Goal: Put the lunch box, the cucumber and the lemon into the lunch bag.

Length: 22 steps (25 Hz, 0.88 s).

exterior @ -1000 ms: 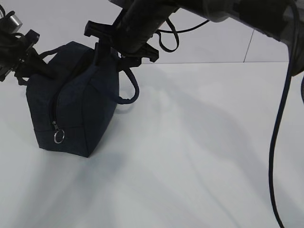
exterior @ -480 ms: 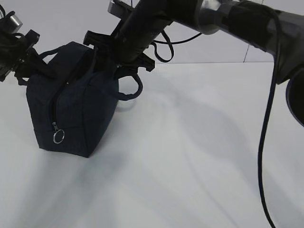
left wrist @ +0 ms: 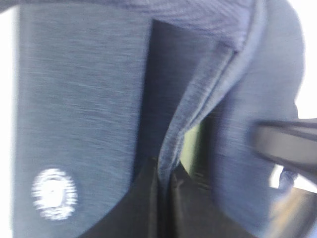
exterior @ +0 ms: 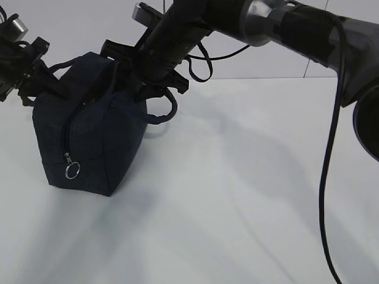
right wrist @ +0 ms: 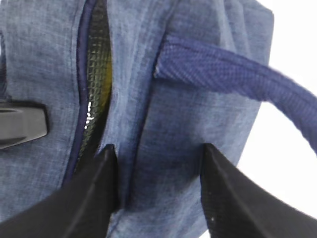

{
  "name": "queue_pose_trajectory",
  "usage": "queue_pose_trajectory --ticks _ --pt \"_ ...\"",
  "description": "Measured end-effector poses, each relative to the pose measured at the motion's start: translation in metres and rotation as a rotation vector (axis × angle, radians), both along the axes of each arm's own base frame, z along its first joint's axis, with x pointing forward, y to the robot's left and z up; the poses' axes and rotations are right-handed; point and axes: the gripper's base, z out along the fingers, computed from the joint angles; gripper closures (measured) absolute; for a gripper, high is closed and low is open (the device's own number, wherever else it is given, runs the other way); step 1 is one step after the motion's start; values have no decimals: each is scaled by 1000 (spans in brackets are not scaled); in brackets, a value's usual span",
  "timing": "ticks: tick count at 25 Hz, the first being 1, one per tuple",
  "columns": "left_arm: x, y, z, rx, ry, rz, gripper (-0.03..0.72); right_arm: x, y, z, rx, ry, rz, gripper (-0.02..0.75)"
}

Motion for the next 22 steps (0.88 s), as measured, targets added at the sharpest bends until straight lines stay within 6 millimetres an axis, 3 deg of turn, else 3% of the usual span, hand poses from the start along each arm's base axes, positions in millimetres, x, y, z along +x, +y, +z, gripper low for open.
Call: queue_pose_trajectory --ticks 7,14,22 --pt "-1 -3 3 -44 10 -2 697 -1 -4 -3 -59 -1 20 698" --pt "0 -25 9 -142 6 -8 697 -5 -20 -3 -275 -14 66 717" --pt "-7 -78 12 -205 20 -97 697 -12 -51 35 -542 -116 55 718"
